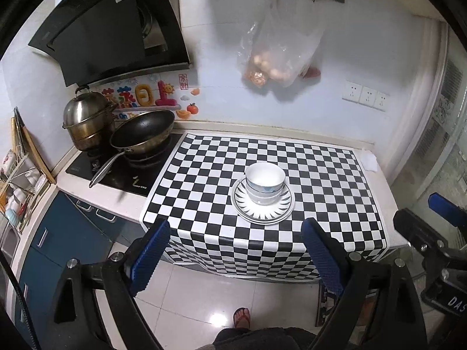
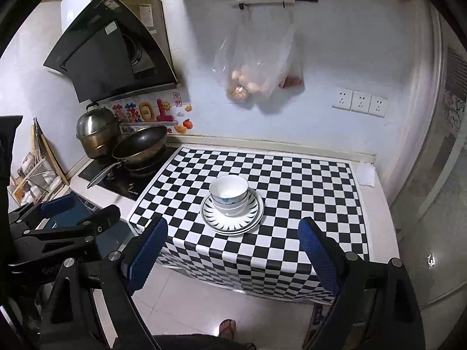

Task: Organize plates and bowls

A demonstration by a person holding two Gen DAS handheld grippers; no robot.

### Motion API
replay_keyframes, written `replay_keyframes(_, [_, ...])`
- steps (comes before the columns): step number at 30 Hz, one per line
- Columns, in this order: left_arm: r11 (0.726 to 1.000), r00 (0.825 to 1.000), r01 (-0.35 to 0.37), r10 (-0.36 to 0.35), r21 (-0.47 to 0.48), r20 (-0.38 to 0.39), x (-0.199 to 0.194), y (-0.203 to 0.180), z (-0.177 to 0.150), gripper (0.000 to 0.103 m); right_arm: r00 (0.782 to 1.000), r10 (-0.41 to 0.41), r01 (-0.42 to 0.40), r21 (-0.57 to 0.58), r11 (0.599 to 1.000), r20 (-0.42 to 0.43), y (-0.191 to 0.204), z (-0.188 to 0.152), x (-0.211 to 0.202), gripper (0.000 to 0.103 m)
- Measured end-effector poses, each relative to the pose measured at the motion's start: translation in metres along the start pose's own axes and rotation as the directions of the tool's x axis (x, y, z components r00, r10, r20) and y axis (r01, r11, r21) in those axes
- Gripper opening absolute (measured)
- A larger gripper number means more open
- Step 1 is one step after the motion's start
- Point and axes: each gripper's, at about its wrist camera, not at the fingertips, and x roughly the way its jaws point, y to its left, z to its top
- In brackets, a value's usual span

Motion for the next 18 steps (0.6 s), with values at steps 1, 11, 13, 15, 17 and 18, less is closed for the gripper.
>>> replay_keyframes(1, [1.000, 1.000, -0.003, 0.003, -0.001, 0.006, -0.003, 0.000, -0.001, 0.092, 1.000, -0.003, 0.003, 0.001, 1.000, 0.008, -0.001, 0.000, -0.002, 0.093])
replay_keyframes(11, [1.000, 0.999, -0.010, 0.010, -0.003, 0.035, -0.012, 0.000, -0.004, 0.092, 0.999, -0.032, 0.031, 0.007, 0.999, 0.043, -0.008, 0.004, -0.014, 0.093])
replay_keyframes(13, [1.000, 0.999, -0.011, 0.011, -0.002, 0.039, -0.013, 0.000, -0.004, 0.092, 0.998, -0.038, 0.038, 0.008, 0.999, 0.044, -0.010, 0.004, -0.014, 0.093])
replay_keyframes(15, [1.000, 0.999, -0.013, 0.013, 0.002, 0.043, -0.015, 0.000, -0.003, 0.092, 0.998, -0.042, 0.041, 0.011, 0.999, 0.043, -0.011, 0.004, -0.014, 0.093])
replay_keyframes(17, [1.000, 0.999, -0.013, 0.013, 0.002, 0.044, -0.016, 0.000, -0.002, 0.092, 0.998, -0.046, 0.046, 0.018, 0.999, 0.041, -0.013, 0.005, -0.014, 0.093])
replay_keyframes(18, [1.000, 0.999, -0.012, 0.012, 0.002, 0.044, -0.016, 0.000, -0.002, 0.092, 0.998, -0.048, 0.047, 0.020, 0.999, 0.041, -0.014, 0.004, -0.014, 0.093])
